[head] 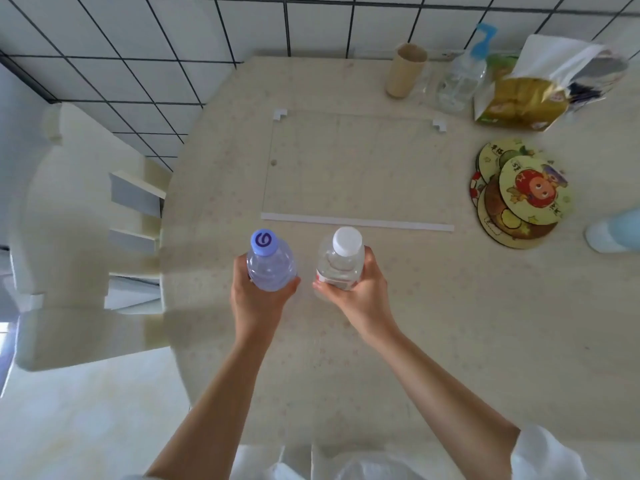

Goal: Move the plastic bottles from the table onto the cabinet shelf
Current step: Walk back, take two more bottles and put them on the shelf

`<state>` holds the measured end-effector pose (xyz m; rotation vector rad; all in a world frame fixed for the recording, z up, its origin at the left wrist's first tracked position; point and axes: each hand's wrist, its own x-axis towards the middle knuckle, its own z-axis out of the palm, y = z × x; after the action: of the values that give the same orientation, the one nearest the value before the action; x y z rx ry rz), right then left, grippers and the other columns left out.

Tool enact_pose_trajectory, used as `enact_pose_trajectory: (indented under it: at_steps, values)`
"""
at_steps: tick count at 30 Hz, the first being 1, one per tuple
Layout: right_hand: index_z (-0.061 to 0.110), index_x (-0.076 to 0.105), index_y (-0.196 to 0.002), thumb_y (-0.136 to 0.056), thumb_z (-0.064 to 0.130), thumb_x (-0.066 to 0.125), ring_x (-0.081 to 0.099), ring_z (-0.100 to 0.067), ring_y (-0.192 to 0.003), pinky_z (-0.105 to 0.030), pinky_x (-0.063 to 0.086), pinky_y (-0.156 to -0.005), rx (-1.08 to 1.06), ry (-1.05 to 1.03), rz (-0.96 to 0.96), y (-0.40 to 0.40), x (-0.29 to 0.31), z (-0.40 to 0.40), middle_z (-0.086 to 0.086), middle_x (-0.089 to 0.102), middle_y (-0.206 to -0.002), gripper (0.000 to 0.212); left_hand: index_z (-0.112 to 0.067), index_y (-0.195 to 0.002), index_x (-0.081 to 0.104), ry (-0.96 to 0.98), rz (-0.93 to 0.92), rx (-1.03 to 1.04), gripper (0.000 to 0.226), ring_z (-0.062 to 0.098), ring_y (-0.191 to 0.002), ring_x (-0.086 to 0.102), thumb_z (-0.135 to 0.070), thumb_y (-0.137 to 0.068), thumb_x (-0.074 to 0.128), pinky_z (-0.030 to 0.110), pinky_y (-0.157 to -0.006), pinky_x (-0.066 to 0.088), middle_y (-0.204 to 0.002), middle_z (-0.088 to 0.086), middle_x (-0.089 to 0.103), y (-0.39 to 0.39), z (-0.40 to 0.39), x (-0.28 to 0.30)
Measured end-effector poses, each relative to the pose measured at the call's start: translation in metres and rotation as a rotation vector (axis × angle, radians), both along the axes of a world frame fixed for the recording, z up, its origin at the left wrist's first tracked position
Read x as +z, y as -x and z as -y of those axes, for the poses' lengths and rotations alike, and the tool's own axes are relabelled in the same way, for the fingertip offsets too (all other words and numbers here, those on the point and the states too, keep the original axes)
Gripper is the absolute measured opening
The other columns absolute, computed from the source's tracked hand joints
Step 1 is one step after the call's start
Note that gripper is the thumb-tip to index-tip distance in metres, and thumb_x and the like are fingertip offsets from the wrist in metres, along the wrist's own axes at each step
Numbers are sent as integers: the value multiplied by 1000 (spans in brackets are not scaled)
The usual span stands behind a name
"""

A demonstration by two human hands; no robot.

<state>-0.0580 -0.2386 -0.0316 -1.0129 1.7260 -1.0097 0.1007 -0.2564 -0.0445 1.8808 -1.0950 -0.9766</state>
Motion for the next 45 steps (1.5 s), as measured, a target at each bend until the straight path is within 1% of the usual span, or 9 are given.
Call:
enact_pose_trajectory:
  at_steps: [3, 11, 19, 21, 27, 32, 36, 40, 45]
  values:
    - [26, 53, -109, -59, 23, 90, 64, -2, -85, -14, 48, -73, -46, -14, -26, -2, 1, -29, 16, 68, -93, 62, -19, -102, 53, -18, -5, -32, 58, 9, -78, 60, -14, -59, 91, 16, -65, 43, -87, -11, 61, -8, -23, 6]
    - [27, 55, -106, -49, 42, 84, 69, -16, -82, -46, 56, -76, -215, -5, -24, -25, 14, -110, 8, 71, -90, 66, -18, -103, 56, -10, -65, -152, 53, 10, -76, 61, -17, -60, 88, 19, -63, 42, -87, -8, 65, -26, -82, 28]
    - [28, 55, -102, -47, 44, 82, 68, -18, -83, -47, 55, -76, -433, -2, -76, -42, 37, -206, 6, 70, -89, 64, -18, -99, 58, 28, -44, -415, 54, 17, -76, 66, -20, -55, 88, 32, -66, 51, -84, -5, 68, -28, -132, 41]
    - [27, 55, -101, -47, 42, 82, 67, -18, -81, -44, 55, -75, -506, 3, -79, -41, 42, -231, 6, 69, -88, 62, -19, -100, 58, 15, -65, -492, 55, 20, -76, 67, -24, -53, 86, 37, -66, 54, -85, -2, 70, -21, -143, 42]
    - [26, 56, -107, -57, 27, 89, 63, 2, -82, -12, 46, -66, -742, -15, -85, -26, 53, -314, 12, 68, -91, 60, -11, -105, 60, -74, -210, -785, 60, 47, -76, 64, -26, -51, 83, 64, -64, 53, -87, 22, 66, 19, -177, 36]
    - [29, 55, -115, -48, 45, 84, 66, -5, -92, -27, 52, -79, -970, -6, -58, -18, 57, -389, 12, 69, -100, 75, -22, -105, 63, -85, -236, -977, 57, 26, -77, 69, -23, -52, 85, 35, -61, 55, -88, 6, 71, 54, -237, 56]
    - [32, 54, -111, -55, 25, 91, 65, 1, -90, -26, 52, -79, -1177, 25, -23, -18, 64, -463, 17, 68, -98, 68, -10, -112, 60, -51, -182, -1227, 67, 37, -84, 67, -34, -56, 88, 59, -74, 55, -91, 11, 68, 86, -293, 50]
    - [31, 50, -109, -58, 19, 91, 64, 1, -87, -22, 50, -74, -1321, 30, -10, -25, 69, -541, 14, 67, -95, 65, -17, -109, 61, 8, -147, -1422, 70, 22, -87, 70, -46, -50, 83, 39, -77, 55, -95, 0, 71, 110, -364, 61]
    - [31, 46, -114, -58, 21, 91, 64, 1, -89, -17, 51, -74, -1502, 19, -76, -40, 70, -631, 21, 66, -96, 72, -20, -104, 61, -44, -136, -1648, 66, 20, -85, 70, -46, -48, 85, 39, -75, 56, -92, -1, 71, 140, -458, 58]
